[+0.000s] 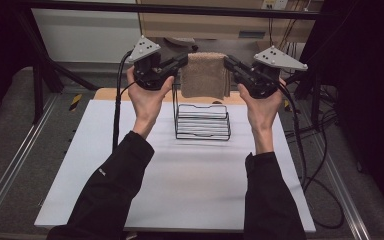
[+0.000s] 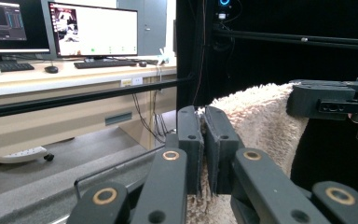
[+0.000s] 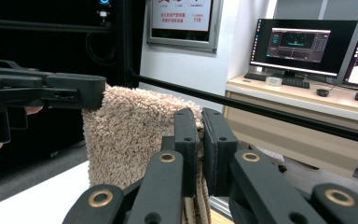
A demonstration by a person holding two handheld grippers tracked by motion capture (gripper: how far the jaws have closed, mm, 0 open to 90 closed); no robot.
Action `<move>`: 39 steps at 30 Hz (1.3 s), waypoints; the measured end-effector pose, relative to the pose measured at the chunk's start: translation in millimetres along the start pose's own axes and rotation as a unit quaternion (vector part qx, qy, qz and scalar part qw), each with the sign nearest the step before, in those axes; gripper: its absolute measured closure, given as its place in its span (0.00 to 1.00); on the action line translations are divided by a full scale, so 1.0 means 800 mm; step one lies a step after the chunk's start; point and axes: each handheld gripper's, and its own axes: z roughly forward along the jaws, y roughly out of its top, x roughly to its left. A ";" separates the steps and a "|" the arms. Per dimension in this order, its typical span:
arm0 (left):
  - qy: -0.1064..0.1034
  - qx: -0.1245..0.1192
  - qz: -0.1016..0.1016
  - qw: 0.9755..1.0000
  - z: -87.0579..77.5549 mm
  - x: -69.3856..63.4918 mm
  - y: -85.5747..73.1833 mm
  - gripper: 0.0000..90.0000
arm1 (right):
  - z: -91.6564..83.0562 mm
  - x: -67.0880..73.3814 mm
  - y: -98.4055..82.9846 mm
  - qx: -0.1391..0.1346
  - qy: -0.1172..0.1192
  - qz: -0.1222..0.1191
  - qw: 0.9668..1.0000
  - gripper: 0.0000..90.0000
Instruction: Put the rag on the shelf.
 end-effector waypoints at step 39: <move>0.031 0.016 0.007 0.999 0.043 0.040 0.029 0.95 | 0.055 -0.029 0.022 0.004 -0.013 -0.002 1.000 0.95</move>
